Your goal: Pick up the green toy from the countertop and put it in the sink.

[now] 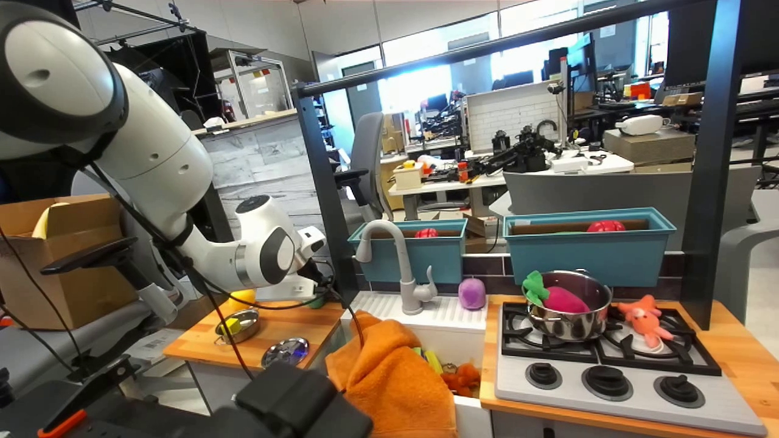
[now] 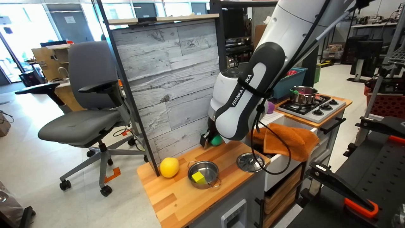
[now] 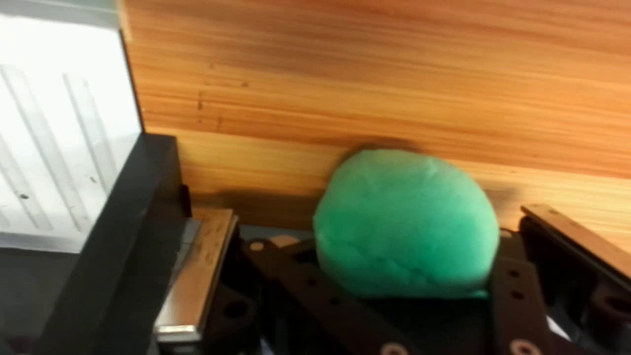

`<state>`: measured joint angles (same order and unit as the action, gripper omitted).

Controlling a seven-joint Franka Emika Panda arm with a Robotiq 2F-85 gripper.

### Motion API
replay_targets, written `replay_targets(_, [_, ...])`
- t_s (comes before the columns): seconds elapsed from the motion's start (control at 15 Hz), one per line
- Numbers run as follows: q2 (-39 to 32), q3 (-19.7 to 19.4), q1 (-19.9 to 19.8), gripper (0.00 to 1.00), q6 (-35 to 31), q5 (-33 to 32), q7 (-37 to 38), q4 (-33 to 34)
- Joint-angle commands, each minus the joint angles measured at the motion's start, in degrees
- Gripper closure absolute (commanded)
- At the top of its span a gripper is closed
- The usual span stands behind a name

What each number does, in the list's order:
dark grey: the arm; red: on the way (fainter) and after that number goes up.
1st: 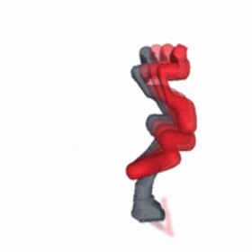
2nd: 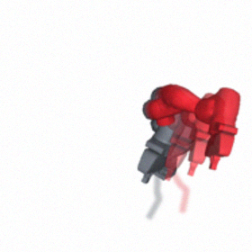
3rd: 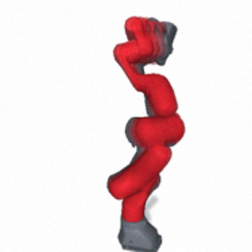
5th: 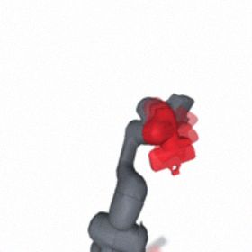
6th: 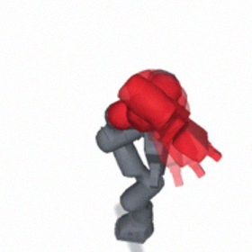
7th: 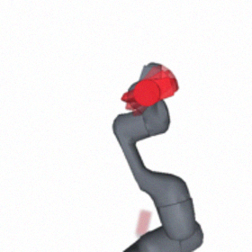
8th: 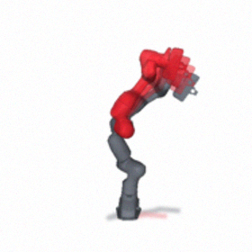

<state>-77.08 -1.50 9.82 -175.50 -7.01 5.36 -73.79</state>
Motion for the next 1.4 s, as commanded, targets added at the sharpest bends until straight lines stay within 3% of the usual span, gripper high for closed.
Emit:
replay_targets(0.0, [10.3, -10.0, 3.3, 1.0, 2.3, 0.6, 4.7, -12.6])
replay_targets(0.47, [17.6, -17.2, 10.8, 1.0, 3.5, 1.1, 7.2, -26.0])
replay_targets(0.67, [17.9, -24.1, 10.0, 1.0, 8.7, -0.5, 7.0, -28.0])
replay_targets(0.87, [16.7, -30.1, 7.1, 1.0, 17.0, -2.3, 7.0, -25.7])
replay_targets(1.07, [16.1, -32.9, 5.0, 1.0, 30.1, -3.7, 4.7, -21.3])
replay_targets(1.33, [13.8, -31.7, 1.4, 1.0, 48.3, -2.0, -3.3, -12.5])
